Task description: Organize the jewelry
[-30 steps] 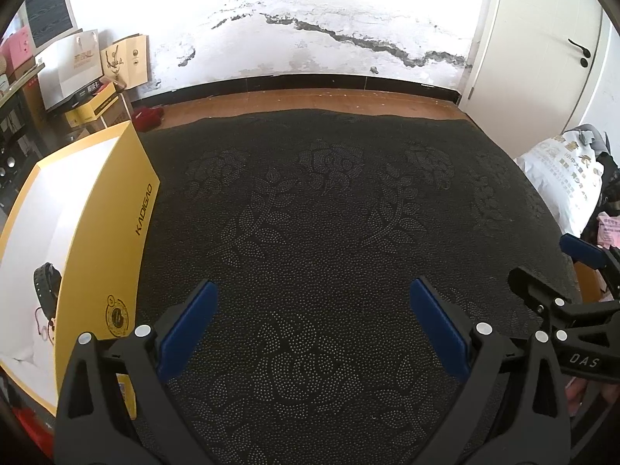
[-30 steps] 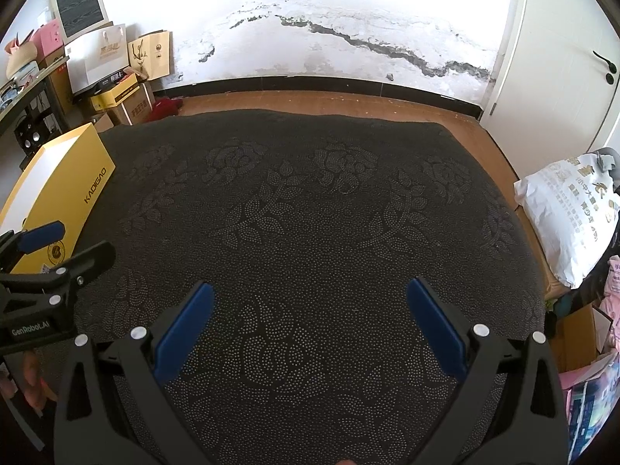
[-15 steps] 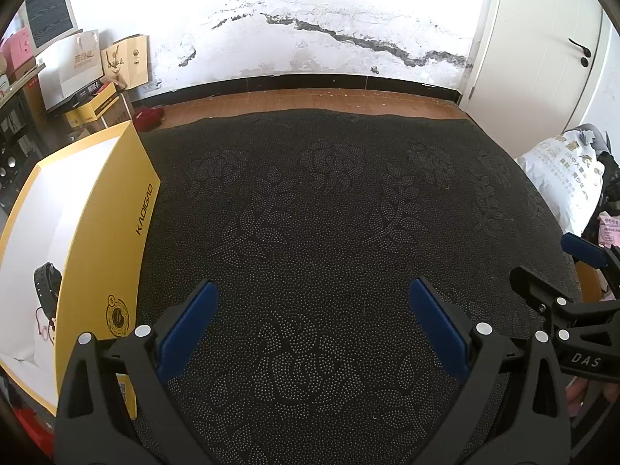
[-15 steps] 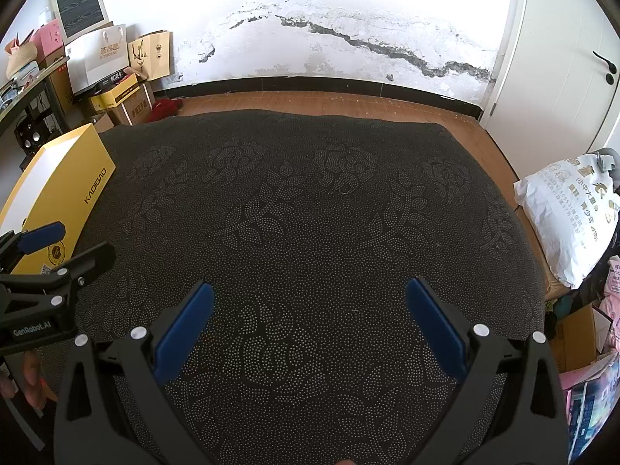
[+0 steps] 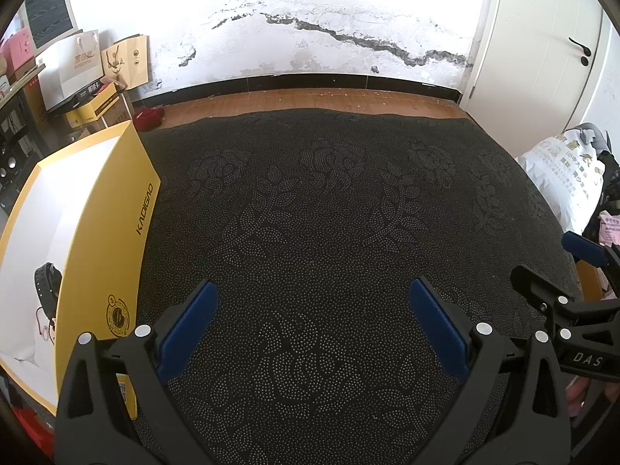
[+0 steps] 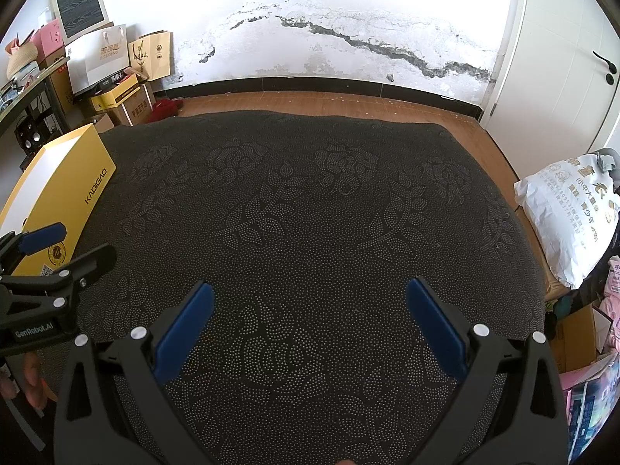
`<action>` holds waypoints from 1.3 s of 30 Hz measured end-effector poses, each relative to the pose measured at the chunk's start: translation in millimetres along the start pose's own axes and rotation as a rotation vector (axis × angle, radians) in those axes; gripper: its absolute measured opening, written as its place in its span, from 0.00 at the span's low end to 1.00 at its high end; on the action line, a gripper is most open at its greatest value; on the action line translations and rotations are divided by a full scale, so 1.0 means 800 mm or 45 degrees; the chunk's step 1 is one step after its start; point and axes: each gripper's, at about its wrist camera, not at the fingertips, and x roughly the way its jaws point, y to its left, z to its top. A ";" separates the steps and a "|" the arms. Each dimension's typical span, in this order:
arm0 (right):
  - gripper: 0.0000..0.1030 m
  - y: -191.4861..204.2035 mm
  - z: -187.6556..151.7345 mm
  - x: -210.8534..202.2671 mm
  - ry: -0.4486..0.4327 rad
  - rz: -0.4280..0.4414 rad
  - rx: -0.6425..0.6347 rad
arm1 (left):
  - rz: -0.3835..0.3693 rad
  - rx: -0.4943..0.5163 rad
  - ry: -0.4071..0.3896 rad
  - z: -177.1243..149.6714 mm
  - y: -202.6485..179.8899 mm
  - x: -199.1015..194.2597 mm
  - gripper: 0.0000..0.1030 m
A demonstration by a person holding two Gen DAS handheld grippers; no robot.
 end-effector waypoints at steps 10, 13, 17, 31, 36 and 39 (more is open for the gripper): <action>0.94 -0.001 0.000 -0.001 0.001 0.002 0.001 | 0.000 0.000 0.000 0.000 0.000 0.000 0.94; 0.94 -0.001 0.001 -0.001 0.001 0.002 -0.002 | 0.000 0.001 -0.001 0.000 0.000 0.000 0.94; 0.94 -0.001 0.001 -0.001 0.000 0.002 0.000 | 0.002 -0.001 -0.001 0.000 0.000 0.000 0.94; 0.94 0.000 0.002 -0.003 -0.001 0.005 0.001 | -0.004 -0.025 0.016 0.000 0.001 0.004 0.94; 0.94 0.000 0.003 -0.002 -0.003 0.006 0.003 | -0.005 -0.032 0.032 0.001 -0.001 0.007 0.94; 0.94 -0.001 0.003 -0.002 -0.003 0.007 0.002 | -0.020 -0.041 0.046 0.002 -0.001 0.009 0.94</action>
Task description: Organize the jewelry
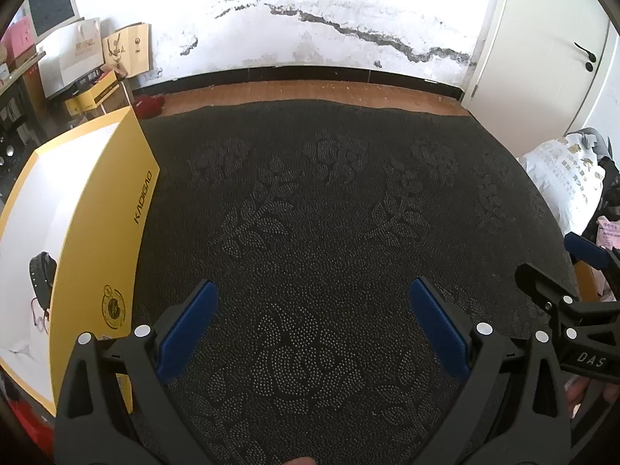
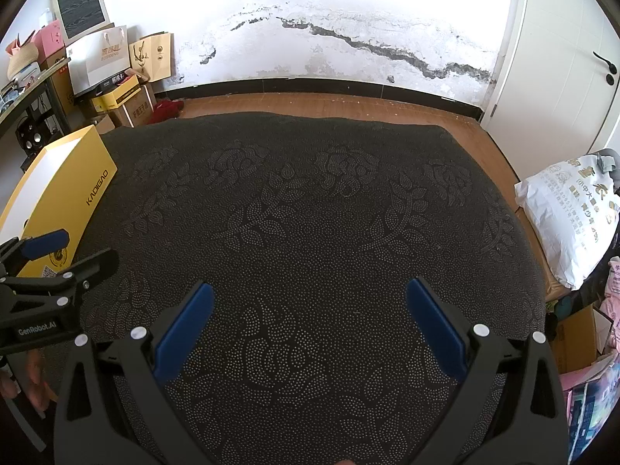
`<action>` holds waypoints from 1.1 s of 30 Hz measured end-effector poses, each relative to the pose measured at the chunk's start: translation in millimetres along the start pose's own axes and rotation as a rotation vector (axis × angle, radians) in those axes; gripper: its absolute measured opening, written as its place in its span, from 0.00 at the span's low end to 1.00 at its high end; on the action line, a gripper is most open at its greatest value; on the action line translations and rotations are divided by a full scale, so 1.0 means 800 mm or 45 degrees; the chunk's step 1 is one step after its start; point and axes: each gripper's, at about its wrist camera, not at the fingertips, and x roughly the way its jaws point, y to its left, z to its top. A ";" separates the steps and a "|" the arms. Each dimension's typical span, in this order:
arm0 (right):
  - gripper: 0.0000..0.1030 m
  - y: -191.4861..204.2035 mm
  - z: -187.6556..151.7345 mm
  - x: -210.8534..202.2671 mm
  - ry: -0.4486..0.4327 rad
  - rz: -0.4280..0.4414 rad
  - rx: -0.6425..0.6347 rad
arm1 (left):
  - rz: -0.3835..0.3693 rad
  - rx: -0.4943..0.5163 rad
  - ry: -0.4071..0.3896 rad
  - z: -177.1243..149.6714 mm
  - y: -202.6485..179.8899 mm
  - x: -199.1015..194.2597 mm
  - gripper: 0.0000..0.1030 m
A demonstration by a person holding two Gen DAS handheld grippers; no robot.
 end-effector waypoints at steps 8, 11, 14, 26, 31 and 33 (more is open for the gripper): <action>0.94 0.000 0.000 0.000 0.001 0.001 0.001 | -0.007 0.011 0.010 -0.004 -0.002 0.003 0.94; 0.94 0.000 0.000 0.000 0.001 0.002 0.001 | 0.007 0.021 0.000 -0.003 -0.003 0.001 0.94; 0.94 0.000 0.000 0.000 0.000 0.000 0.001 | 0.016 0.029 -0.012 -0.003 -0.004 0.000 0.94; 0.94 0.001 0.001 0.000 0.000 0.001 0.002 | 0.016 0.027 -0.014 -0.005 -0.004 -0.002 0.94; 0.94 0.001 0.002 0.001 -0.001 -0.001 0.000 | 0.015 0.022 -0.003 -0.003 -0.002 0.000 0.94; 0.94 0.002 0.002 0.001 -0.001 -0.001 0.000 | 0.014 0.018 0.001 -0.004 -0.002 0.000 0.94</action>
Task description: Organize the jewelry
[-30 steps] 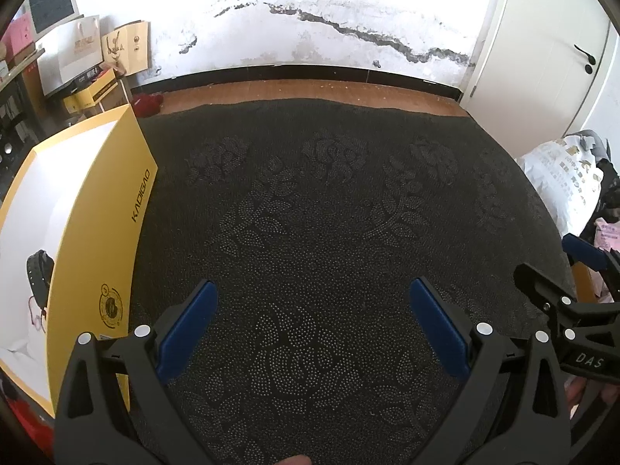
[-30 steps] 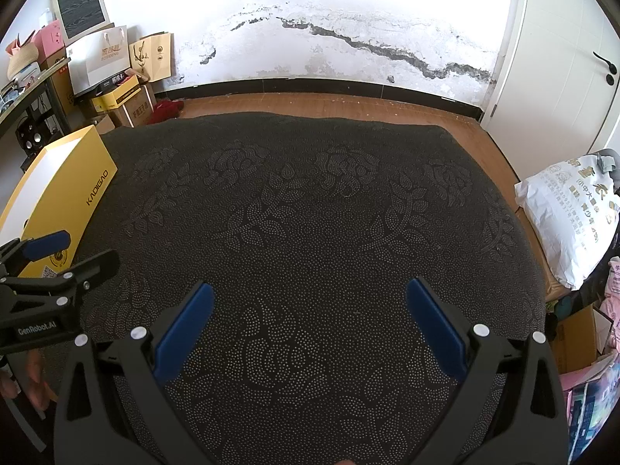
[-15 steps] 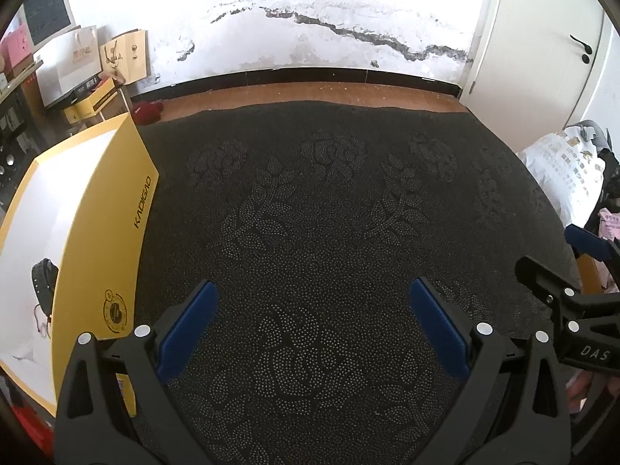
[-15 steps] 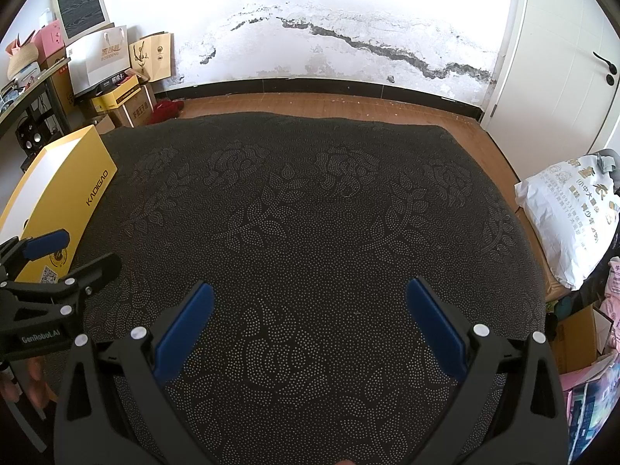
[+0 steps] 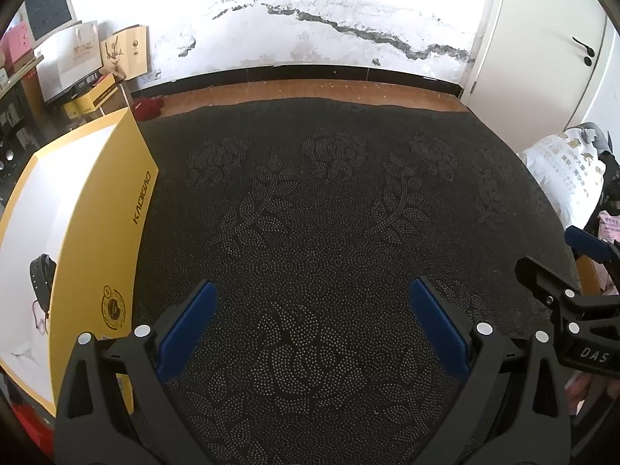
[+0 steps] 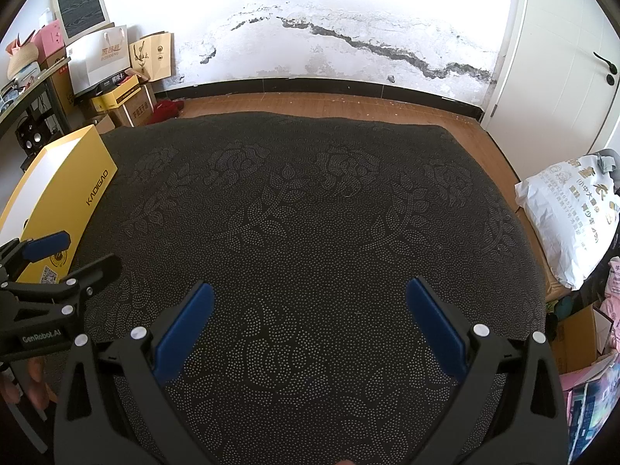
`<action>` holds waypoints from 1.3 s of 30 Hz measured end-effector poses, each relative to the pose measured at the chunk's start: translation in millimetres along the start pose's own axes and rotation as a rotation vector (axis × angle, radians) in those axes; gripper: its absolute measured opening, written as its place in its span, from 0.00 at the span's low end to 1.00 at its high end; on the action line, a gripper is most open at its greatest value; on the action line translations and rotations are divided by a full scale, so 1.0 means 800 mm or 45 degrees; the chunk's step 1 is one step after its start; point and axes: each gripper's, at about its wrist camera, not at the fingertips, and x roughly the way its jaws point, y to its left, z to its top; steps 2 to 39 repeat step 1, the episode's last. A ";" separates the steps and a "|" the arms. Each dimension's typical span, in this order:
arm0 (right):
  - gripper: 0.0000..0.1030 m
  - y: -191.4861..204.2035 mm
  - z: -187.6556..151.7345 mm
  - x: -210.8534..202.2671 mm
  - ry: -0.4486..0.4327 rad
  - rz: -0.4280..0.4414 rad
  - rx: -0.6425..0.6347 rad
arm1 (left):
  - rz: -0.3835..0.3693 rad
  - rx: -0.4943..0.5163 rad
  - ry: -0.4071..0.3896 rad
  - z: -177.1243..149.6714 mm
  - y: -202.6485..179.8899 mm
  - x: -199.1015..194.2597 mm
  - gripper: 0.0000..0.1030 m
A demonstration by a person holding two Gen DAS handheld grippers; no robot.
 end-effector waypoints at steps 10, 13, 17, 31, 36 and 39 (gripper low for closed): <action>0.94 0.000 0.000 0.000 -0.001 -0.001 -0.001 | 0.000 0.000 0.003 0.000 0.000 0.000 0.94; 0.94 0.000 0.000 0.000 -0.001 -0.001 -0.001 | 0.000 0.000 0.003 0.000 0.000 0.000 0.94; 0.94 0.000 0.000 0.000 -0.001 -0.001 -0.001 | 0.000 0.000 0.003 0.000 0.000 0.000 0.94; 0.94 0.000 0.000 0.000 -0.001 -0.001 -0.001 | 0.000 0.000 0.003 0.000 0.000 0.000 0.94; 0.94 0.000 0.000 0.000 -0.001 -0.001 -0.001 | 0.000 0.000 0.003 0.000 0.000 0.000 0.94; 0.94 0.000 0.000 0.000 -0.001 -0.001 -0.001 | 0.000 0.000 0.003 0.000 0.000 0.000 0.94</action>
